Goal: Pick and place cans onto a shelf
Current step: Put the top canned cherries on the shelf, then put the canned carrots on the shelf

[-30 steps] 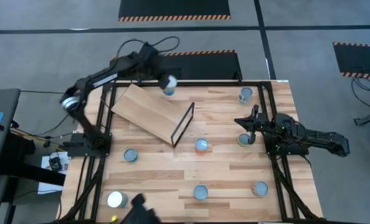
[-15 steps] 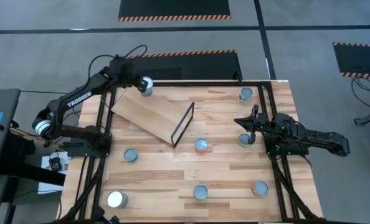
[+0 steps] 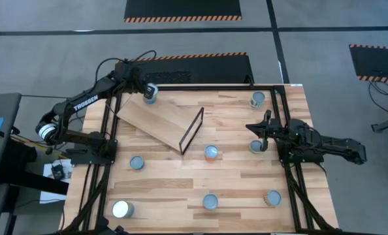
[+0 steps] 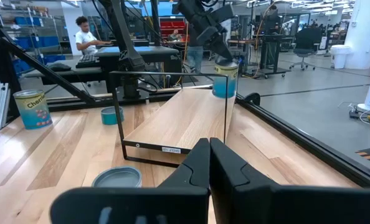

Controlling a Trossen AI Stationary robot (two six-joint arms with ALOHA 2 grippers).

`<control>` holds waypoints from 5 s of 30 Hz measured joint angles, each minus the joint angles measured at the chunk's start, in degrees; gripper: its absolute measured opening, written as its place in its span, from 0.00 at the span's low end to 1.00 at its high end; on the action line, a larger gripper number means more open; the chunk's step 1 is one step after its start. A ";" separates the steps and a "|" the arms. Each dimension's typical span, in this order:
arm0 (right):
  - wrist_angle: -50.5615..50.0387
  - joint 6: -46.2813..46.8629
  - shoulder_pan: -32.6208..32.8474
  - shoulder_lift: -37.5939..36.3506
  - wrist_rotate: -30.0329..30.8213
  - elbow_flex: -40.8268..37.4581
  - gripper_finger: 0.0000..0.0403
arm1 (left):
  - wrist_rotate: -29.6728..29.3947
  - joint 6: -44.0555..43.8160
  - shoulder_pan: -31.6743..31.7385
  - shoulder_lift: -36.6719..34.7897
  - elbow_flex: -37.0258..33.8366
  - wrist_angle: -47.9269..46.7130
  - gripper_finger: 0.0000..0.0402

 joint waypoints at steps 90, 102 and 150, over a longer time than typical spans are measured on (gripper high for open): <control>0.00 0.00 0.02 0.00 0.00 0.02 0.04 | 1.25 6.36 -25.68 -11.02 -17.09 23.55 0.00; 0.00 0.00 0.01 0.00 0.00 0.01 0.04 | 3.58 5.20 -25.85 -11.45 -21.51 33.75 0.00; 0.00 0.00 0.00 0.00 0.00 0.02 0.04 | 7.78 10.39 -31.54 -11.80 -21.49 49.28 0.00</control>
